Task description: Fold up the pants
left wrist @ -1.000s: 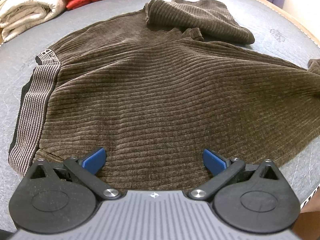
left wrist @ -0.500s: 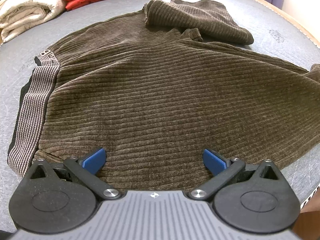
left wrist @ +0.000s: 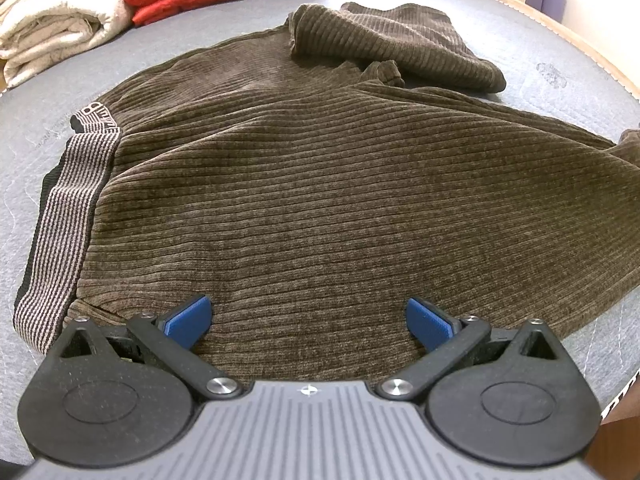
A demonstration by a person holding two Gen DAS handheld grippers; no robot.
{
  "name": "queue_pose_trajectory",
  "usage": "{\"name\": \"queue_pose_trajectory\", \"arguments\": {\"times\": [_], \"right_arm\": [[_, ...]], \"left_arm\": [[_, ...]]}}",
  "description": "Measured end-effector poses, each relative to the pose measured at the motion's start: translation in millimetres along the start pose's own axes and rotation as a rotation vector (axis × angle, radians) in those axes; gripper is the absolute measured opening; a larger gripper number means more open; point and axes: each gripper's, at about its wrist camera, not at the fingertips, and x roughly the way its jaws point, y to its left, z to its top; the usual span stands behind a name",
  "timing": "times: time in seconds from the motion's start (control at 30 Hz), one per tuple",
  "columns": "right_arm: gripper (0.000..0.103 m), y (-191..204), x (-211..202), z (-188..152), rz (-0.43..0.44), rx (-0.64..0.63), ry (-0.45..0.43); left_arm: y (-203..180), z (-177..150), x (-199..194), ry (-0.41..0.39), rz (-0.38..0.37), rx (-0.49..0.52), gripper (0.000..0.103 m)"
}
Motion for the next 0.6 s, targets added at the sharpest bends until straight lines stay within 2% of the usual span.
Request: {"name": "queue_pose_trajectory", "arguments": {"times": [0.1,0.17,0.2,0.23,0.3,0.33,0.4,0.47,0.53,0.6], "right_arm": [[0.030,7,19,3,-0.055,-0.005,0.001],[0.024,21,23,3,-0.114,-0.071,-0.027],[0.006,32,26,3,-0.184,-0.134,-0.037],[0.005,35,25,-3,-0.236,-0.171,-0.045],[0.003,39,28,-2,-0.257,-0.154,-0.064],[0.003,37,25,1,-0.251,-0.099,-0.100],[0.000,28,7,13,-0.275,-0.002,-0.260],[0.000,19,2,24,-0.287,0.028,-0.326],[0.001,9,9,29,-0.301,0.000,-0.304],[0.003,-10,16,31,-0.251,0.039,-0.209]], "left_arm": [[1,-1,0,-0.003,0.001,-0.001,0.103],[0,0,0,-0.004,0.004,-0.007,0.103],[0,0,0,-0.005,0.006,-0.012,0.103],[0,0,0,-0.008,0.010,-0.015,0.103],[-1,0,0,-0.012,0.016,-0.021,0.103],[-1,0,0,-0.014,0.018,-0.024,0.103],[-2,-1,0,-0.017,0.022,-0.029,0.103],[-2,-2,-1,-0.020,0.028,-0.035,0.103],[-2,-2,-1,-0.020,0.029,-0.036,0.103],[-2,-1,-1,-0.018,0.027,-0.039,0.103]]}}
